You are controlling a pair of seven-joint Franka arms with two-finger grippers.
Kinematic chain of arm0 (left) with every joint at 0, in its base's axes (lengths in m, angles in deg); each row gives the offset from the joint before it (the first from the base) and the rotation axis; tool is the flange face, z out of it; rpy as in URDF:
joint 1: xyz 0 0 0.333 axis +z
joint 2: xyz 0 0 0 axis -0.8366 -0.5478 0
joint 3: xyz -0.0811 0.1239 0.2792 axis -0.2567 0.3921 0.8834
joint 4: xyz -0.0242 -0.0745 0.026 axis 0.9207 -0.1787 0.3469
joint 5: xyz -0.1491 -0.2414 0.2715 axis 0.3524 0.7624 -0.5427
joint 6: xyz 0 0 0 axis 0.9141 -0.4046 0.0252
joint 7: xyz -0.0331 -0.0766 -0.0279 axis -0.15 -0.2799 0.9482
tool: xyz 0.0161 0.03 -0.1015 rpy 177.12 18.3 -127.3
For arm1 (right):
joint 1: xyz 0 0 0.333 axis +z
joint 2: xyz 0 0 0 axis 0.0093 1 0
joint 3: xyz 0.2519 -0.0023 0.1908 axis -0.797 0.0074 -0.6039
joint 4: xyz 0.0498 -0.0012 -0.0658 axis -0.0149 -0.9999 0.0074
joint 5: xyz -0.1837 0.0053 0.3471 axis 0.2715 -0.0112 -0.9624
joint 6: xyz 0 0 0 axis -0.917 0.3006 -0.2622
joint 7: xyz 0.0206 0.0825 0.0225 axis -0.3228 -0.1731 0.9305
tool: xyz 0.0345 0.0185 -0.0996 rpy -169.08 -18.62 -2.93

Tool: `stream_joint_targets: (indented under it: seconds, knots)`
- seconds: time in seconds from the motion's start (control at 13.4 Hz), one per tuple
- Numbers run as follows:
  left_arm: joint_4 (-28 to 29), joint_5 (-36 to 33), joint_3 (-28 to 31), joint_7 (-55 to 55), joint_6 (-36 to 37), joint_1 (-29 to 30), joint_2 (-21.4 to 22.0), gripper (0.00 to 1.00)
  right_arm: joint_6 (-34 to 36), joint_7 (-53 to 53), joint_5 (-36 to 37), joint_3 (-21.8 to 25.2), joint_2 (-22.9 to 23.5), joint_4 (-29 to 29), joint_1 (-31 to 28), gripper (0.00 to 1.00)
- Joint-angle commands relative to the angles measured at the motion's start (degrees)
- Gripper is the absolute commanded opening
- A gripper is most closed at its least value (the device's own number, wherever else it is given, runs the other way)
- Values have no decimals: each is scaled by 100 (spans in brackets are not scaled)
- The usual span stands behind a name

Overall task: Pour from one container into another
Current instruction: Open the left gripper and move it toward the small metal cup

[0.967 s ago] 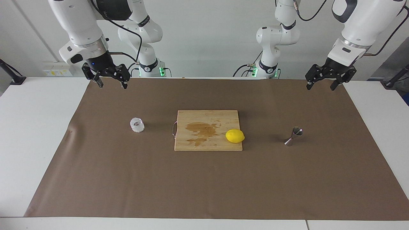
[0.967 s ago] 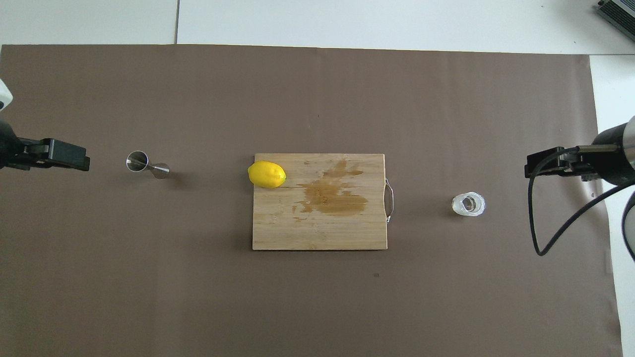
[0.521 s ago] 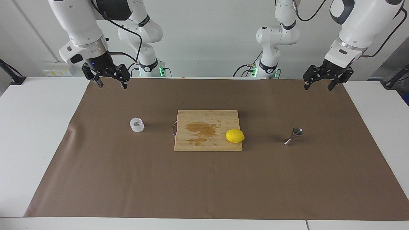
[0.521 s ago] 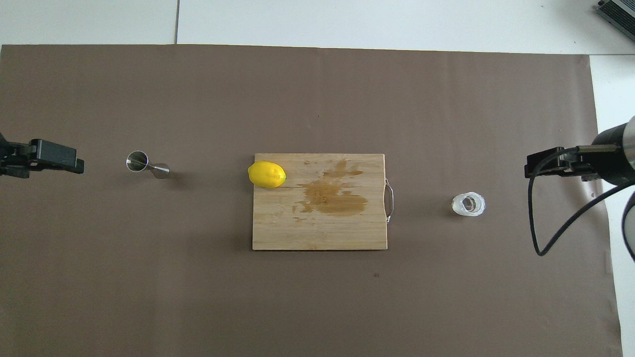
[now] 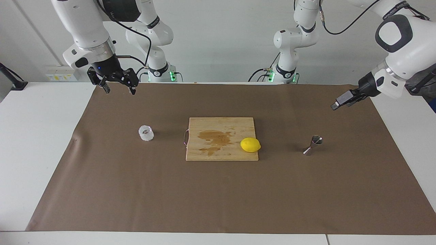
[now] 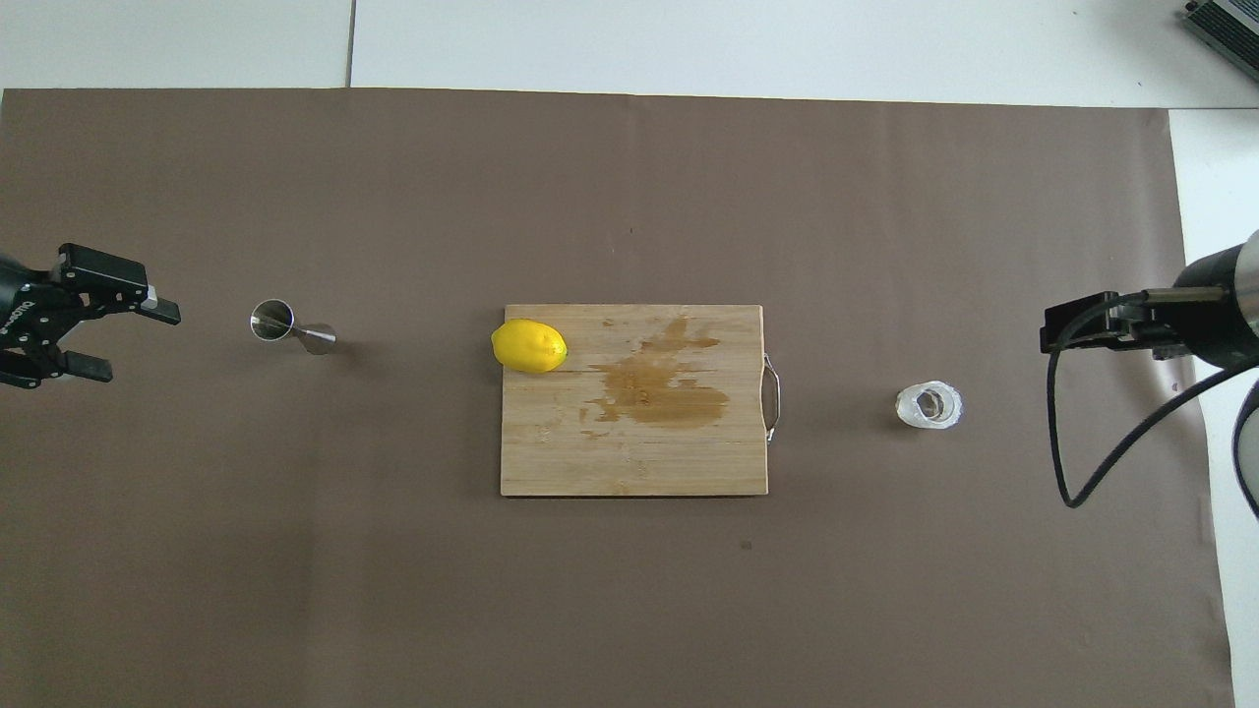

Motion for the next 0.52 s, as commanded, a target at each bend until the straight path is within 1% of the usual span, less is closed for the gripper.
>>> stream_joint_targets:
  seconds: [0.0, 0.07, 0.3, 0.37, 0.45]
  knots:
    - [-232, 561, -95, 872, 384, 379, -260, 100, 64, 99, 26, -88, -16, -14, -103, 100]
    - [-232, 824, -86, 996, 375, 424, -295, 100, 55, 99, 26, -88, -16, -14, -103, 100]
    - [-301, 1178, -156, 1488, 550, 713, -935, 100, 55, 99, 26, -88, -16, -14, -103, 100]
    - [-319, 1266, -278, 1777, 560, 845, -1146, 100, 55, 99, 26, -88, -16, -14, -103, 100]
    - [-363, 1510, -523, 2058, 560, 1099, -1339, 100, 55, 99, 26, -88, -16, -23, -103, 100]
